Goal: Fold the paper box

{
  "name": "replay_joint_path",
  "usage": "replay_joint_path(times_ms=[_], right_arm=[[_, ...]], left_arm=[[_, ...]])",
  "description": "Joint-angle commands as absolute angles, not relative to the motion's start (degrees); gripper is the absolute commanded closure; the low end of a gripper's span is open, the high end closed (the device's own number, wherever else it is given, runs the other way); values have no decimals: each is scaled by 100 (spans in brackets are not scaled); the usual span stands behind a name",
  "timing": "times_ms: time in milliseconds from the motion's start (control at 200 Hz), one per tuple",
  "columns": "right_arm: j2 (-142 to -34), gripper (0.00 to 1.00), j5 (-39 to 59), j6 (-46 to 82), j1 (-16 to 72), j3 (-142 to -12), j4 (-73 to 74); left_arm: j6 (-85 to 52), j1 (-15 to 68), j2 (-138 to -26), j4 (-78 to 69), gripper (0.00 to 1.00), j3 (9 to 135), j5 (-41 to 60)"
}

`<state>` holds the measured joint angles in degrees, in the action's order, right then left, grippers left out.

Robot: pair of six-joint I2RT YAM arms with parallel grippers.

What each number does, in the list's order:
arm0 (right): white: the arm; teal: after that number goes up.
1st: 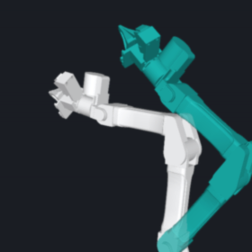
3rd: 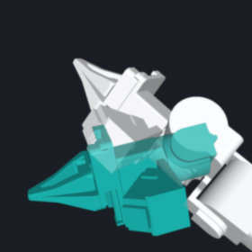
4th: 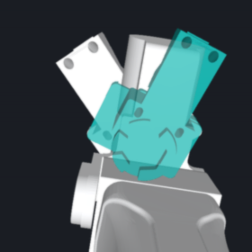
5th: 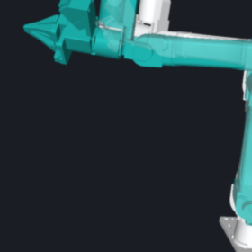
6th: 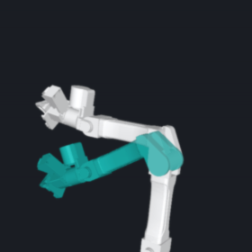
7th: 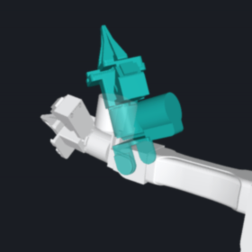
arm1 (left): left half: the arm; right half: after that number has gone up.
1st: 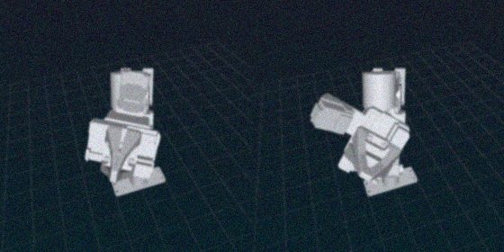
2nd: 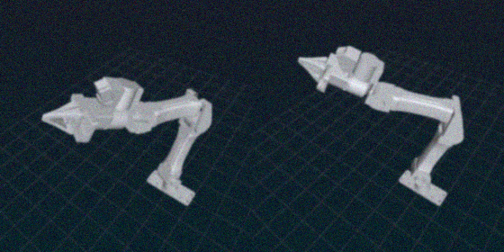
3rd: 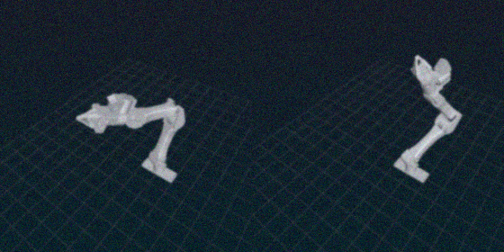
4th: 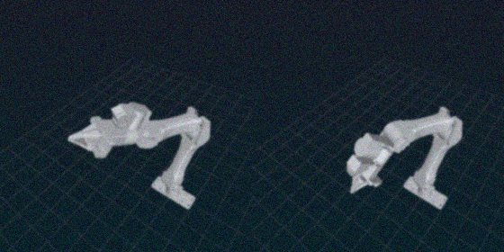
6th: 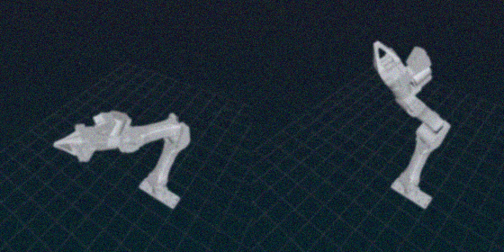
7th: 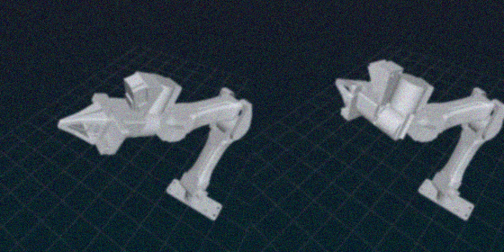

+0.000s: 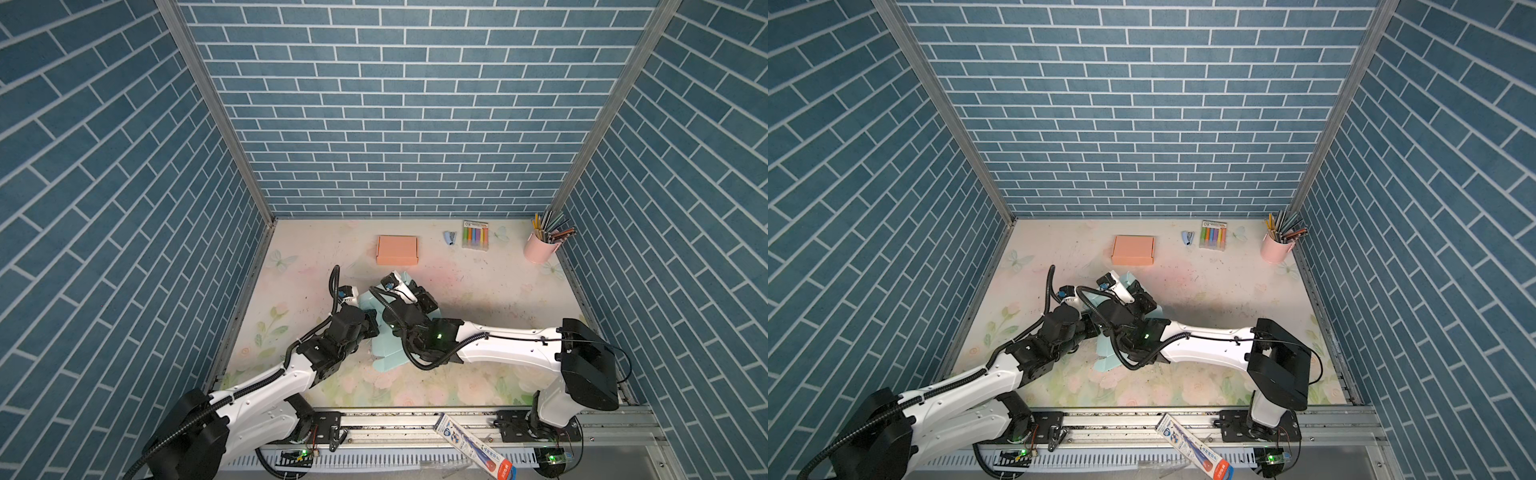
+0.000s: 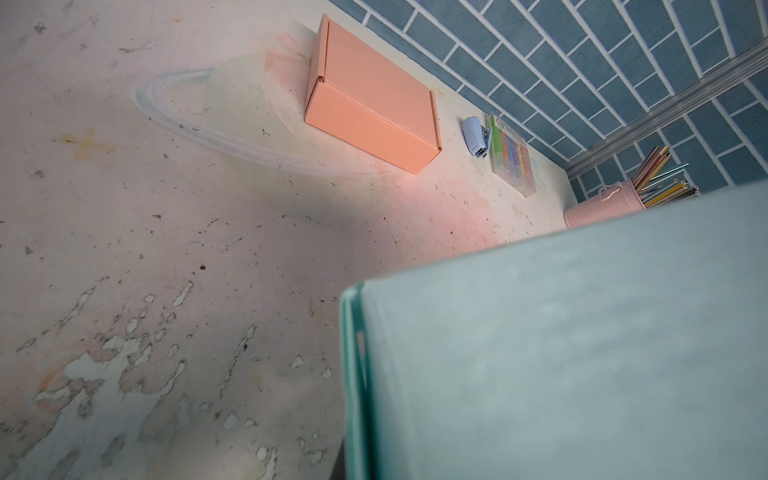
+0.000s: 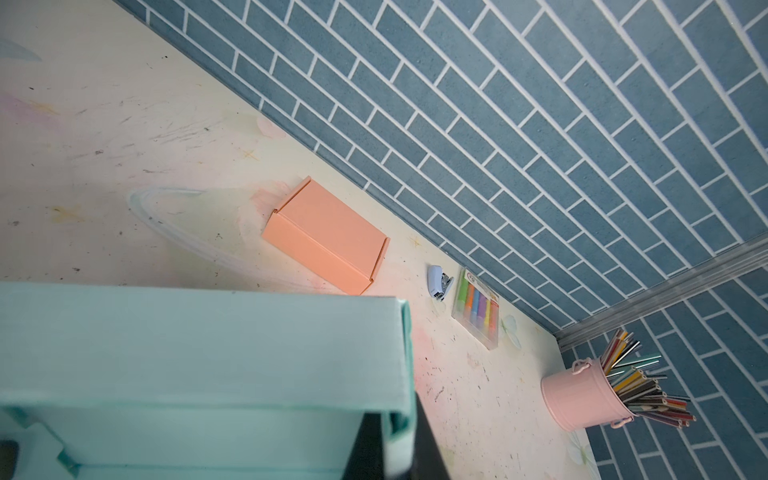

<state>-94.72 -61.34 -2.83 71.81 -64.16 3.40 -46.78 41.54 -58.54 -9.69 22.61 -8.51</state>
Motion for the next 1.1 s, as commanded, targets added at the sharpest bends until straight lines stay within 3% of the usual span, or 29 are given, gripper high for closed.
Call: replay_joint_path(times_ms=[0,155,375,605,795,1095], right_arm=[[-9675,99,-6265,-800,7093,-6457,184],[-9713,88,-6381,-676,7088,-6521,141],[-9555,85,-6345,-545,7087,-6495,118],[-9570,100,-6402,-613,7094,-6478,136],[-9593,100,-6658,-783,7236,-6486,290],[-8897,54,-6246,-186,7583,-5983,319]], left_arm=[[-4430,4376,-5828,-1219,100,2509,-623],[-4455,4422,-5759,-1168,100,2529,-685],[-4469,4458,-5748,-1161,100,2488,-731],[-4500,4559,-5700,-1111,100,2487,-874],[-4524,4606,-5636,-1101,100,2508,-1015],[-4360,4557,-5786,-1369,100,2436,-1555]])
